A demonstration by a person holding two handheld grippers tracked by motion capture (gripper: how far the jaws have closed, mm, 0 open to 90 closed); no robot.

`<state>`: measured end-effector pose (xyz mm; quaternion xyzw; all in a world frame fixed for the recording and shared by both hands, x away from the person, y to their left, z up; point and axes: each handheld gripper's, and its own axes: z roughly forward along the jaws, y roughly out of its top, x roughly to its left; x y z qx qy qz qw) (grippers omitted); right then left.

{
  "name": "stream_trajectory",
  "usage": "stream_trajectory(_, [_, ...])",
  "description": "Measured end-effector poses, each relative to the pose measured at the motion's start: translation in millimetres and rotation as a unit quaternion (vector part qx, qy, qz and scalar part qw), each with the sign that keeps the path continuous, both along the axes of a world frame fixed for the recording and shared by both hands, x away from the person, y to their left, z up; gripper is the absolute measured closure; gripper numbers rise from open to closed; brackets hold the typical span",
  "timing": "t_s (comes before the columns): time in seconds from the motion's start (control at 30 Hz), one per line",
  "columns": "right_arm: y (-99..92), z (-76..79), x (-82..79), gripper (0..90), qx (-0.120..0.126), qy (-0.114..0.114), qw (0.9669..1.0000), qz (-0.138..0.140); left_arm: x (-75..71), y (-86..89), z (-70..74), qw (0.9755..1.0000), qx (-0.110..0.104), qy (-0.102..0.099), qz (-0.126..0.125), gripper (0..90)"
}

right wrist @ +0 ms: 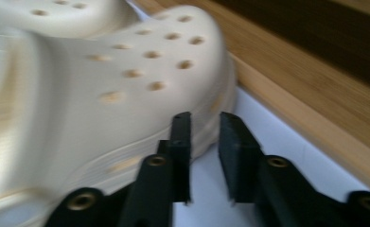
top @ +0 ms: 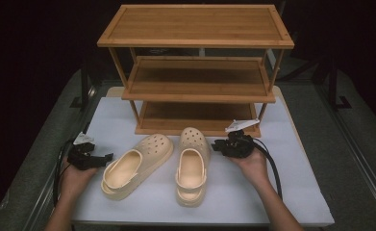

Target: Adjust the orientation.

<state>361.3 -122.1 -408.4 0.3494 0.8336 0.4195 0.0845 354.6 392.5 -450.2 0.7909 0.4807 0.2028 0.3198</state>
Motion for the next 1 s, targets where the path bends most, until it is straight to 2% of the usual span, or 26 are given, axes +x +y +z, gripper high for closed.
stream_trajectory(0.03, [-0.1,4.0,-6.4,70.7,0.004,0.002,1.0000,0.004,0.0,0.0,0.0,1.0000,0.000,0.000,0.000,8.4])
stream_trajectory(0.13, [1.6,13.0,-26.9,66.9,0.013,-0.013,0.9997,0.017,0.0,0.0,0.0,1.0000,0.000,0.000,0.000,8.4])
stream_trajectory(0.2, [3.9,17.7,-38.0,62.7,0.021,-0.007,0.9994,0.028,0.0,0.0,0.0,1.0000,0.000,0.000,0.000,8.4])
stream_trajectory(0.3, [7.6,22.2,-49.1,59.7,0.041,-0.011,0.9984,0.037,0.0,0.0,0.0,1.0000,-0.001,0.000,0.000,8.4])
stream_trajectory(0.33, [10.0,23.8,-52.2,58.4,0.040,-0.015,0.9983,0.039,0.0,-0.1,0.0,1.0000,-0.001,0.000,0.001,8.4])
stream_trajectory(0.47, [21.4,25.0,-57.4,52.9,0.039,-0.016,0.9982,0.043,0.1,0.0,-0.1,1.0000,-0.002,0.000,0.000,8.4])
stream_trajectory(0.67, [37.2,13.0,-50.2,48.2,0.018,-0.008,0.9991,0.038,0.1,0.0,0.0,1.0000,-0.001,0.000,0.000,8.4])
stream_trajectory(0.73, [42.0,9.4,-49.2,49.0,0.005,-0.009,0.9993,0.037,0.1,0.0,0.0,1.0000,-0.001,0.000,0.000,8.4])
stream_trajectory(0.77, [43.8,8.2,-50.0,52.1,-0.008,-0.021,0.9993,0.030,0.1,0.0,0.0,1.0000,-0.001,0.000,0.000,8.4])
stream_trajectory(1.0, [37.7,11.8,-51.7,67.9,-0.010,-0.031,0.9991,0.027,0.1,0.0,0.0,1.0000,0.000,0.000,0.000,8.4])
